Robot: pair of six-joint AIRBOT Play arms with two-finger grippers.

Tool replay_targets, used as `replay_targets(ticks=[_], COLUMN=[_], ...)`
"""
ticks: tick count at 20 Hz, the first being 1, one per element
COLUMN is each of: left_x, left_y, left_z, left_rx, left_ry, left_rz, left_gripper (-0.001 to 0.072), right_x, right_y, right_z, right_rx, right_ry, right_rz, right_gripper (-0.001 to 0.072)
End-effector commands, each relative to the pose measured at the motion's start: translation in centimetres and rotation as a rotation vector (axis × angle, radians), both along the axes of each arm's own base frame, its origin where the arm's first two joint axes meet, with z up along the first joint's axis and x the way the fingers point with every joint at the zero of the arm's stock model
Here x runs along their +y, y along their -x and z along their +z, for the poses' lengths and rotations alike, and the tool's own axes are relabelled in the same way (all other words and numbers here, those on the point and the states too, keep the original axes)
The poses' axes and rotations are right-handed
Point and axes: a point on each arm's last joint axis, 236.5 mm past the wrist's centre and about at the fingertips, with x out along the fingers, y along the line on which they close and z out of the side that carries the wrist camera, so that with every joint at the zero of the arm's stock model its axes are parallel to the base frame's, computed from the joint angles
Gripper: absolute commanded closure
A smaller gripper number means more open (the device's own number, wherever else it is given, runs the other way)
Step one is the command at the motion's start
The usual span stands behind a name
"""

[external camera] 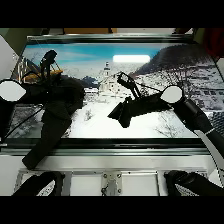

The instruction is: Fold the clothes and pants, and hang the long-sleeved shirts on hangers.

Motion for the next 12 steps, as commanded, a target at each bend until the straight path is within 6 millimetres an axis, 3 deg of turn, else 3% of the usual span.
replay_targets(ticks=[1, 6, 10, 11, 12], left_x=[0.0, -0.2, -0.2, 0.0, 0.6], left_y=[0.0, -0.5, -1.2, -1.5, -1.9], left_z=[-0.1, -0.8, -2.7, -3.2, -3.6], left_rx=[0.002, 0.02, 0.067, 0.076, 0.087], left_ry=[0.0, 0.001, -0.009, -0.016, -0.02], left_rz=[0.0, 0.004, 0.005, 0.011, 0.026], left_gripper=[0.0695, 0.0695, 0.0695, 0.0628, 0.0148], right_x=[0.0, 0.1, 0.1, 0.1, 0.1], right_y=[0.0, 0.0, 0.0, 0.0, 0.0], right_z=[-0.1, -0.3, -0.3, -0.3, -0.3], right_rx=[0.003, 0.008, 0.008, 0.008, 0.008], right_ry=[0.002, 0.003, 0.003, 0.003, 0.003], right_rz=[0.001, 0.001, 0.001, 0.001, 0.001], right_gripper=[0.0693, 0.0693, 0.0693, 0.0693, 0.0693])
